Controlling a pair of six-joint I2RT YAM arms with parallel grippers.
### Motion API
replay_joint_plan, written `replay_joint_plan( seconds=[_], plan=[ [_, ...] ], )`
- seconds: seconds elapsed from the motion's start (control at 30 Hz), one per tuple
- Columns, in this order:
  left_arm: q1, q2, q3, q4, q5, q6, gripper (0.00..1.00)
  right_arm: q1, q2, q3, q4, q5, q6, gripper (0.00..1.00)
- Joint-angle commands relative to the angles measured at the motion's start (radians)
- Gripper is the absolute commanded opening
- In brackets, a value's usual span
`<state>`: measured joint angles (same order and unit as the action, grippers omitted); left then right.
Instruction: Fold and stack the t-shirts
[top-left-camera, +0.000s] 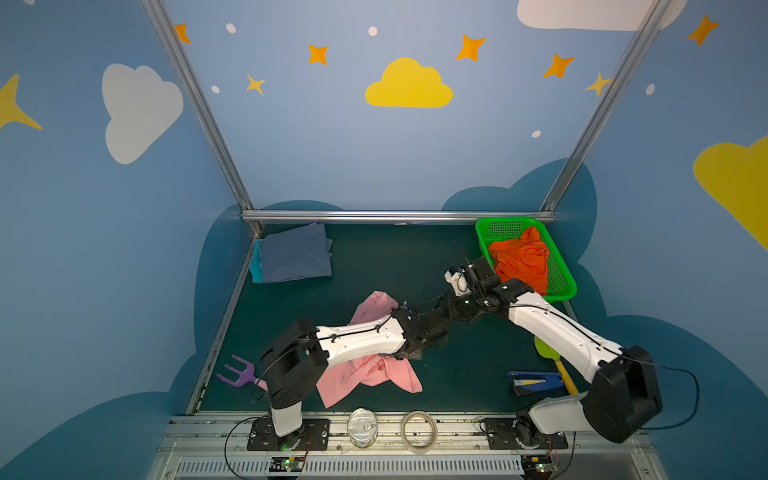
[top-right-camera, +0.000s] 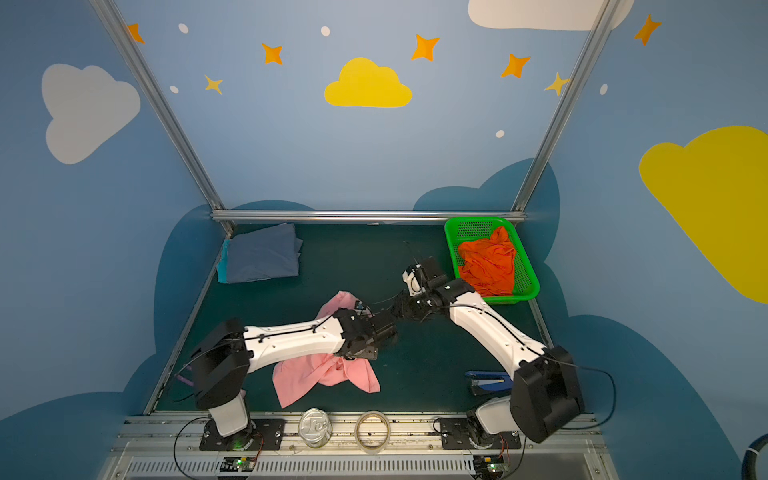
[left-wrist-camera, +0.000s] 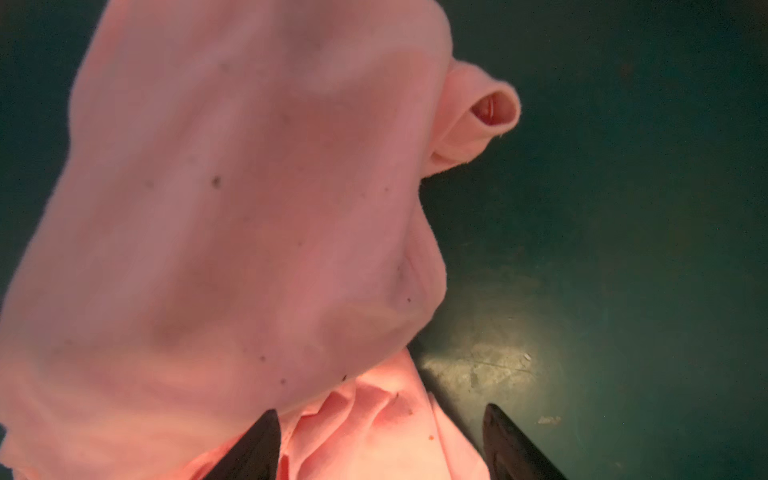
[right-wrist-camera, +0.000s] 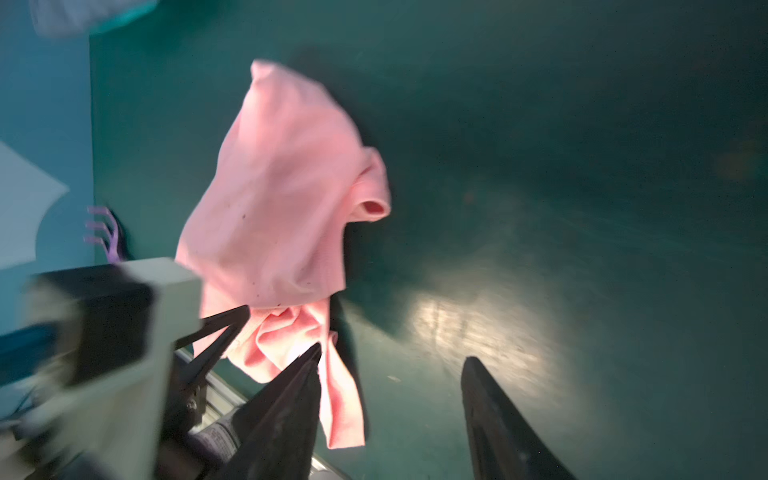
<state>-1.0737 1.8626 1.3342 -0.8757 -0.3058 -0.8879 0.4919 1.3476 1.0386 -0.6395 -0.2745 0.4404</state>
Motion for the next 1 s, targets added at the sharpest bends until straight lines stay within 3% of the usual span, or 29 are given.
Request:
replay_joint_plan(
  seconds=[0.0,0.2,0.3,0.33,0.37,0.4,0.5,0.6,0.73,0.8,0.97],
  plan=[
    [-0.001,0.083,0.080,-0.093,-0.057,0.003,0.79,-0.058,-0.096,-0.077,-0.033,-0.023,0.012,0.52],
    [0.007,0.258,0.237,-0.223,-0.143,-0.029,0.87,-0.110,-0.293,-0.187,-0.036,0.058,-0.006,0.55],
    [0.019,0.303,0.255,-0.225,-0.116,-0.025,0.87,-0.115,-0.394,-0.250,0.011,0.107,0.013,0.57],
    [0.021,0.309,0.251,-0.216,-0.105,-0.022,0.82,-0.116,-0.428,-0.274,0.038,0.114,0.008,0.57],
    [0.026,0.311,0.243,-0.203,-0.090,-0.018,0.65,-0.115,-0.466,-0.302,0.068,0.121,0.005,0.59],
    [0.035,0.310,0.234,-0.197,-0.081,-0.022,0.42,-0.117,-0.503,-0.325,0.091,0.127,0.007,0.61],
    [0.068,0.285,0.232,-0.195,-0.052,-0.003,0.05,-0.121,-0.586,-0.349,0.091,0.157,0.009,0.65],
    [0.096,0.239,0.315,-0.264,-0.101,0.059,0.04,-0.124,-0.613,-0.342,0.078,0.164,-0.004,0.68],
    [0.132,0.177,0.589,-0.373,-0.133,0.196,0.04,-0.126,-0.560,-0.294,0.061,0.143,-0.020,0.66],
    [0.153,0.154,0.780,-0.409,-0.087,0.273,0.04,-0.125,-0.526,-0.270,0.065,0.143,-0.018,0.65],
    [0.181,0.152,1.261,-0.494,0.087,0.333,0.04,-0.126,-0.505,-0.237,0.107,0.183,-0.017,0.64]
  ],
)
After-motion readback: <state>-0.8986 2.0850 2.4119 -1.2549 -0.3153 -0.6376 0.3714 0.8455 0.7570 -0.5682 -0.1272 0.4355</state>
